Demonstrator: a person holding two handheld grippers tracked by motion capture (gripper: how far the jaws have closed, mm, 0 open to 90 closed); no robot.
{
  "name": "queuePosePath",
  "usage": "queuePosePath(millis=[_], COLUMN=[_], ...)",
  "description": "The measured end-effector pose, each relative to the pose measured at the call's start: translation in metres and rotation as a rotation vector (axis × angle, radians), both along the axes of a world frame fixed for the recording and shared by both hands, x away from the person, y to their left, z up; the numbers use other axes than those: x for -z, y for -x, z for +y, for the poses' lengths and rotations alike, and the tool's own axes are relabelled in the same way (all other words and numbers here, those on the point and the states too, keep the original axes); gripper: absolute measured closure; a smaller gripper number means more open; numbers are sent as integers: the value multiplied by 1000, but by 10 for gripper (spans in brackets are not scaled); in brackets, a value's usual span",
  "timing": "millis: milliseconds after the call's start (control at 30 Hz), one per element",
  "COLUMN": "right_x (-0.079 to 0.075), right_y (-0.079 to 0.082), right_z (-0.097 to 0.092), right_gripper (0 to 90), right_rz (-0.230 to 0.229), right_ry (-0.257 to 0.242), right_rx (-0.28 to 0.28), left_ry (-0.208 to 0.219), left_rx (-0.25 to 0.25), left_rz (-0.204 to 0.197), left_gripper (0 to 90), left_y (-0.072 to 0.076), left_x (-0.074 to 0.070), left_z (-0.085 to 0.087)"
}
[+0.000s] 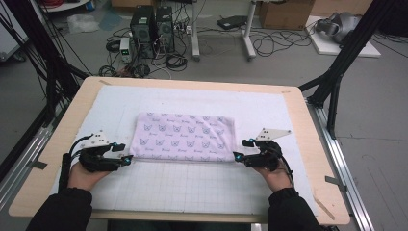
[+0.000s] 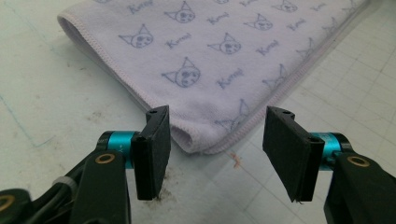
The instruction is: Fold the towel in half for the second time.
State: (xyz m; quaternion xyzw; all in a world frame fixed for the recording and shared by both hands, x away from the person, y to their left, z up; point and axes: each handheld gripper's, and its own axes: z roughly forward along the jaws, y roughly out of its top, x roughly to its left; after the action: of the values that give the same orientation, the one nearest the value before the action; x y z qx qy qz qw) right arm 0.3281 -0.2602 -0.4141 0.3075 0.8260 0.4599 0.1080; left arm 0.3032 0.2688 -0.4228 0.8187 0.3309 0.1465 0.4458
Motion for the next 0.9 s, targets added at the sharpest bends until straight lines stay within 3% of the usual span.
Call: queuePosePath(millis=[200, 700, 900], right_x=[5, 7, 8], right_y=[10, 36, 48], right_z=[-8, -32, -42], right_gripper=[289, 213, 200], right_rz=[-3, -27, -22], right_ry=[-9, -28, -35], right_rx=[24, 86, 112], left_ry=[2, 26, 12], left_rx=[-25, -53, -58], left_rz=[9, -14, -16], left_gripper=[375, 341, 330], left_y=[6, 23, 31], left_x=[2, -2, 0], left_z=[4, 13, 17])
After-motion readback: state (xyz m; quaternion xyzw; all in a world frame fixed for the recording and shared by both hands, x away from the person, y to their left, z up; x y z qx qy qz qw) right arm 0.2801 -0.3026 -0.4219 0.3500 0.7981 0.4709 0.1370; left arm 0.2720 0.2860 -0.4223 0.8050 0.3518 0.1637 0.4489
